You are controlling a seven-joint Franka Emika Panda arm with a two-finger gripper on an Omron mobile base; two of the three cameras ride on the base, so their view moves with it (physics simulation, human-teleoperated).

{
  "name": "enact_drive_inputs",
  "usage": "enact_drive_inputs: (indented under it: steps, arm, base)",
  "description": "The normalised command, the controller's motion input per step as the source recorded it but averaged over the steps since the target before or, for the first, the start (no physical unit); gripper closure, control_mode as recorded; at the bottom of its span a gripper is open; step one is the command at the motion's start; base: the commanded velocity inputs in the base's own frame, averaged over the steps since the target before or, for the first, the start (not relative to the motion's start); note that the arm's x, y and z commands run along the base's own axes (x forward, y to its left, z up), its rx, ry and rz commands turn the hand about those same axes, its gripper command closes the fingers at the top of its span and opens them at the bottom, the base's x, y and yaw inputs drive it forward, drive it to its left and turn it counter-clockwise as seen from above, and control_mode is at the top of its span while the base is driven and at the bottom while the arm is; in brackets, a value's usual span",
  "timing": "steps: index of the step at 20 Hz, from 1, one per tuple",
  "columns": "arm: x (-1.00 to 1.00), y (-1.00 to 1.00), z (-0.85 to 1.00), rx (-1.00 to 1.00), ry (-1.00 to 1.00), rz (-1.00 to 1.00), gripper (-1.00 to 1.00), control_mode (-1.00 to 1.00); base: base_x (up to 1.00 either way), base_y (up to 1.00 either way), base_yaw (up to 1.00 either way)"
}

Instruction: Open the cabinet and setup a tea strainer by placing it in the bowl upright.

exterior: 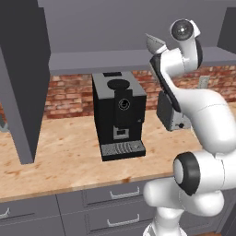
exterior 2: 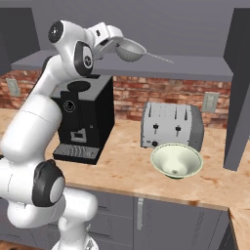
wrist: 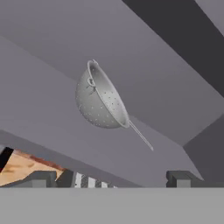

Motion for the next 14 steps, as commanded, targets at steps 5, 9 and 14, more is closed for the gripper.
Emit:
enact_drive_inputs:
  steps: [5,9,14]
  arm:
    - [0.18,0.00,0.00,0.01,0.05,0.13,-1.00,-1.00]
    - [0.29,0.00,0.00,0.00,0.10,0.05,-1.00,-1.00]
    - [0.22,0.01,0.00,0.00,0.08,0.00,-1.00,-1.00]
  base:
    - [0.00,0.00,0.00]
    - [0.00,0.00,0.00]
    - [0.00,0.00,0.00]
